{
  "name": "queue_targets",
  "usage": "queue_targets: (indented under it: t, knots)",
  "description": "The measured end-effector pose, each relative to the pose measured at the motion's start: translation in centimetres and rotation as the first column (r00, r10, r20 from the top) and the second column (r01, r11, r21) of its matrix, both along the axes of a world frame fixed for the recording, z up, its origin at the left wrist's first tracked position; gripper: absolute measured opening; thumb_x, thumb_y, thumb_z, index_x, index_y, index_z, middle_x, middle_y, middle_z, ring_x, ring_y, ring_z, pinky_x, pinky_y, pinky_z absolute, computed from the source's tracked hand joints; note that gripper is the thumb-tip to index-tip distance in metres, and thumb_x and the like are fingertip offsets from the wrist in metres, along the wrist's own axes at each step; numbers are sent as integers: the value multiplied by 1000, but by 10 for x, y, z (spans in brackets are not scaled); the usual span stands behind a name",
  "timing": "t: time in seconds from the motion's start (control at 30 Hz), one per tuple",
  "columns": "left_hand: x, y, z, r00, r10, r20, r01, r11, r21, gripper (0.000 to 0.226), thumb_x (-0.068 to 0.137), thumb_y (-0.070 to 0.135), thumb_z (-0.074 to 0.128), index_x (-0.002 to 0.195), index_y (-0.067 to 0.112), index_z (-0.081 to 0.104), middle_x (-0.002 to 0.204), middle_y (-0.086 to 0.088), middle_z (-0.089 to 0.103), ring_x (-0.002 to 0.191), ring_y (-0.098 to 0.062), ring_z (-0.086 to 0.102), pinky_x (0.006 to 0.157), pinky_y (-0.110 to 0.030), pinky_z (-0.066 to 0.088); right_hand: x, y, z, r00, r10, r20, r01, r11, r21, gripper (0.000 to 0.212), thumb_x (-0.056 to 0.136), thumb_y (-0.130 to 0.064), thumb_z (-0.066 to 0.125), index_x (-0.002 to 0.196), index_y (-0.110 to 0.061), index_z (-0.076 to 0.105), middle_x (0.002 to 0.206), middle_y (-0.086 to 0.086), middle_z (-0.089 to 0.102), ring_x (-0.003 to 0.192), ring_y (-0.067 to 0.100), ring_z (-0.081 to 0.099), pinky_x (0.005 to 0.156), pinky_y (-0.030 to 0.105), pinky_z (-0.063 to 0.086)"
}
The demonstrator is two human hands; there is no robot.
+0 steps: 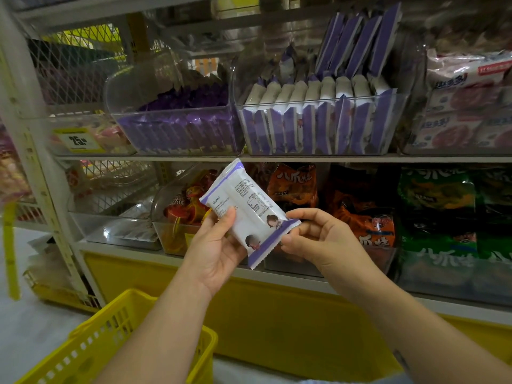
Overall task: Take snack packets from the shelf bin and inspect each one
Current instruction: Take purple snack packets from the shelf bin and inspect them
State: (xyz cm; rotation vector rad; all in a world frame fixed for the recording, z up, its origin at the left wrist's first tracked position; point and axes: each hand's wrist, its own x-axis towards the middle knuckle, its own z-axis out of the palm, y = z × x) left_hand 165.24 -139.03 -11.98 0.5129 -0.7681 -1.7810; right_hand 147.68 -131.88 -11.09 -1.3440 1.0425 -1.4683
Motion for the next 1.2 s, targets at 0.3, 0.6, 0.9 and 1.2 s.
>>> queue_targets:
  t: [0.3, 0.6, 0.9, 1.2]
  knots:
    - [-10, 11, 6, 999, 28, -43, -30, 998, -47, 61, 74, 11, 67, 131, 17, 48, 113, -12, 72, 99, -29, 71, 68, -49, 60, 10, -5, -4, 907, -18, 420, -76, 976, 205, 38, 67, -17, 73, 100, -3, 60, 90, 12, 75, 75, 18, 73, 63, 22, 57]
    - [-18, 19, 12, 981, 116, 158, -78, 971, -227, 70, 69, 15, 74, 128, 17, 38, 125, -17, 62, 105, -30, 69, 77, -49, 59, 9, -10, -10, 880, -5, 475, -182, 920, 348, 19, 97, -18, 51, 101, -4, 63, 81, 8, 75, 62, 12, 69, 55, 22, 57]
    - [-14, 18, 7, 867, 343, 360, -139, 863, -486, 52, 73, 24, 76, 112, 34, 42, 118, 3, 66, 109, -17, 67, 84, -48, 58, 10, -10, -11, 930, 0, 368, -141, 923, 357, 17, 97, -18, 52, 102, -4, 60, 81, 10, 73, 63, 14, 67, 56, 22, 56]
    - [-7, 21, 19, 943, 247, 222, -157, 922, -355, 48, 82, 19, 66, 126, 21, 48, 109, 2, 73, 99, -17, 71, 67, -35, 59, 14, 4, 4, 706, -334, -625, 38, 899, -436, 69, 82, -25, 74, 132, -52, 34, 152, -20, 24, 141, -5, 21, 108, 15, 31]
